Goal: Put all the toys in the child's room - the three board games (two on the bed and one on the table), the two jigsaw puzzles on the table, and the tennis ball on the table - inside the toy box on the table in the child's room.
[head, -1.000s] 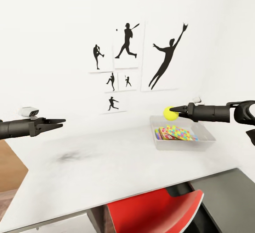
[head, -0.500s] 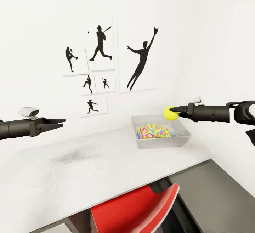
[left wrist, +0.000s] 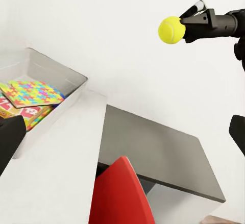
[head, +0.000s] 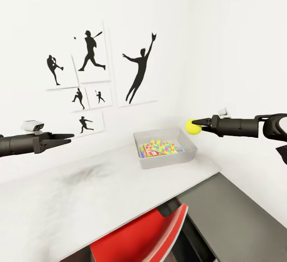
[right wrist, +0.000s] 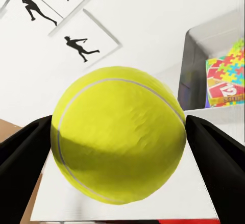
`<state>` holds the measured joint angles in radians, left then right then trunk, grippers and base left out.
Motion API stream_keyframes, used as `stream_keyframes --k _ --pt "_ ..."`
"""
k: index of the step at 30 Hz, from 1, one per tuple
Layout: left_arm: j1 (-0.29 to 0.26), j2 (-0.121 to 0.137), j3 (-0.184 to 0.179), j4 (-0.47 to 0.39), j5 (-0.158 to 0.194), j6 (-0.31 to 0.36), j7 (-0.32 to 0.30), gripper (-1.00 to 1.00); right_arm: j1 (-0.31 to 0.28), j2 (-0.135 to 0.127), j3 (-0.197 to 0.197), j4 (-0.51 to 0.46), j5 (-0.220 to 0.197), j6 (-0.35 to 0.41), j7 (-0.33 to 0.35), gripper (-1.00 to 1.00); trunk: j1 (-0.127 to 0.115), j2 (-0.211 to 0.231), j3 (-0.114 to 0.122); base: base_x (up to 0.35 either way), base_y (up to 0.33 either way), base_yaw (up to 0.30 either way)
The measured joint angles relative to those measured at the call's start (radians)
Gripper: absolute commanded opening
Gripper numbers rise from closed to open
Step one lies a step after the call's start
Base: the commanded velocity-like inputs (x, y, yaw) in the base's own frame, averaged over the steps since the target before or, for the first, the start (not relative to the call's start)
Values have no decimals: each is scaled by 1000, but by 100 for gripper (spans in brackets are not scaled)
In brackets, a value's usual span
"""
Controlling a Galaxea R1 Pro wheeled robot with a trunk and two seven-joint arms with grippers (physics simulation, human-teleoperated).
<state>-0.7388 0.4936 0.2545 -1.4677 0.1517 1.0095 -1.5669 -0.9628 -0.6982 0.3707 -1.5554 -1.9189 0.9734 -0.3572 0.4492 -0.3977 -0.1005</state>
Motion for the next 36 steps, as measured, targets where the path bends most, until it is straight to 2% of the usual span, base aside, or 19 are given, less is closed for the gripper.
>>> stream_keyframes --k 18,26,29,31,32,33,34,36 --pt "0 -5 0 0 -1 0 0 100 0 -1 0 0 -1 0 1 -100 0 0 12 1 10 -256" --pt "0 -5 0 0 -3 0 0 100 0 10 1 -1 -4 -2 -2 -100 0 0 13 0 9 -56" --pt "0 -1 0 6 -5 -1 0 100 0 43 1 -2 23 1 -14 -100 0 0 13 0 0 -2" --pt "0 0 0 17 -6 -1 0 100 0 74 2 -2 74 6 -40 -100 0 0 13 0 0 0" --pt "0 0 0 20 -7 -1 0 100 0 94 1 -1 109 10 -65 -100 0 0 13 0 0 0" --pt "0 0 0 23 -7 -2 0 100 0 128 -1 0 160 13 -109 -100 0 0 13 0 0 0" --pt "0 1 1 24 -7 -1 0 100 0 151 -2 0 189 14 -140 -100 0 0 13 0 0 0" --pt "0 2 1 27 -8 -2 0 100 0 192 -5 1 218 18 -186 -100 0 0 13 0 0 0"
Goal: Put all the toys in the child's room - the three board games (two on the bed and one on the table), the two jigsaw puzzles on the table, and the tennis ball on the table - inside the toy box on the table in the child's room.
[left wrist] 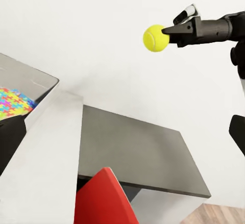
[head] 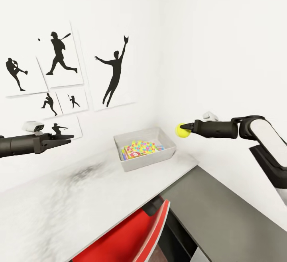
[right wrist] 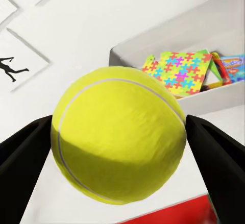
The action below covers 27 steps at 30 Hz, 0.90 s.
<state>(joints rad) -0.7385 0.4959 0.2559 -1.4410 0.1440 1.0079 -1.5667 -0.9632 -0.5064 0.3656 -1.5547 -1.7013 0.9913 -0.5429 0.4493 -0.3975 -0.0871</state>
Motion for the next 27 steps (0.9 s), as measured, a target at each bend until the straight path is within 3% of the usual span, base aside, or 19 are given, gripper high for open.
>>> stream_keyframes --k 2,6,11,27 --pt "0 1 0 4 0 -4 0 100 0 24 -3 1 11 4 -21 -100 0 0 0 0 0 0" --pt "0 2 4 14 0 -25 0 100 0 37 -7 1 11 5 -31 -100 0 0 0 0 20 0" --pt "0 1 24 19 1 -30 0 100 0 40 -8 0 9 5 -32 -100 0 0 0 33 143 0" --pt "0 -1 27 21 -1 -31 0 100 0 39 -8 0 8 6 -29 -100 0 0 0 2 7 0"
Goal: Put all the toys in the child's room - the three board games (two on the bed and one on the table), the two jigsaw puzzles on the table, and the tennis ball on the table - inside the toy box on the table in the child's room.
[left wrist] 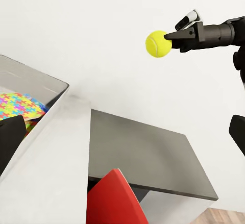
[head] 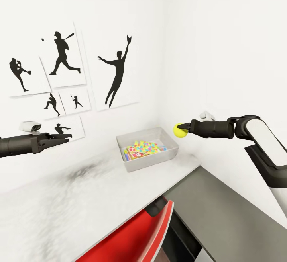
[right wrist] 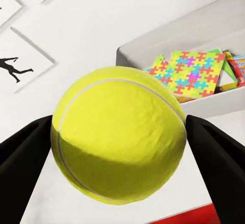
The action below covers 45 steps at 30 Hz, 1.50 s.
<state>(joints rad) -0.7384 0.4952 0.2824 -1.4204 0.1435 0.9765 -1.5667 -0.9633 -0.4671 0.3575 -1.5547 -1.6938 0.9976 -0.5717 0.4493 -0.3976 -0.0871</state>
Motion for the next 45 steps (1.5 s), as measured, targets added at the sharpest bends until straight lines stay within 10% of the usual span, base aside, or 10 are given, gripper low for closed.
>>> stream_keyframes --k 28,35,40,45 --pt "0 -6 0 0 0 -1 0 100 0 5 4 0 10 -8 -4 -100 0 0 0 30 0 0" --pt "0 -6 0 0 0 -2 0 100 -41 163 6 209 46 1 -50 -100 0 0 0 0 0 0" --pt "0 -6 0 0 0 -2 0 100 -133 276 5 411 156 39 -84 -100 0 0 0 0 0 0" --pt "0 -6 0 0 -1 -2 0 100 -206 337 3 527 276 46 -89 -100 0 0 0 0 0 0"
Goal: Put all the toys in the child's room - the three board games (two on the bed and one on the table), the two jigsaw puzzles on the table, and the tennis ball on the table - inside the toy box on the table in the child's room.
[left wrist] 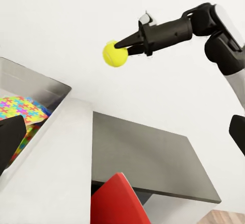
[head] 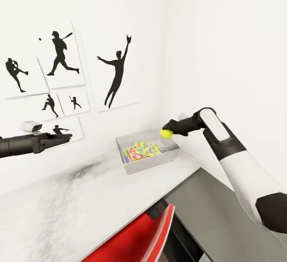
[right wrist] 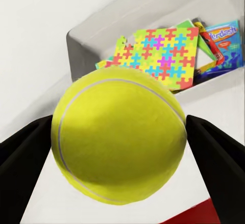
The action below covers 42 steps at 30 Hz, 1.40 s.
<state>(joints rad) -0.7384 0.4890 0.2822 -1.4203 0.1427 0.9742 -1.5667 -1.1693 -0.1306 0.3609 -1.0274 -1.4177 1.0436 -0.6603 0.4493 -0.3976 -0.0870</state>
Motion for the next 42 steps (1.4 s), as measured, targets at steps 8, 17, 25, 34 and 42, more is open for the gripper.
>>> stream_keyframes --k 8,17,25,34,42 --pt "0 0 -1 0 0 1 0 100 -34 32 0 30 72 -1 -2 -100 0 0 0 63 58 0" --pt "0 0 -1 0 1 2 0 100 -35 52 1 31 75 -6 -2 -100 0 0 -1 63 8 0" --pt "0 -1 -1 0 1 2 0 100 -57 59 0 56 76 -3 -3 -100 0 0 -13 9 0 0" --pt "0 -2 -1 0 1 2 0 100 -129 112 -1 213 170 -14 -3 -100 0 0 -28 0 0 0" --pt "0 0 0 0 1 2 0 100 -214 120 -6 256 239 -15 -3 -100 0 0 -41 0 0 0"
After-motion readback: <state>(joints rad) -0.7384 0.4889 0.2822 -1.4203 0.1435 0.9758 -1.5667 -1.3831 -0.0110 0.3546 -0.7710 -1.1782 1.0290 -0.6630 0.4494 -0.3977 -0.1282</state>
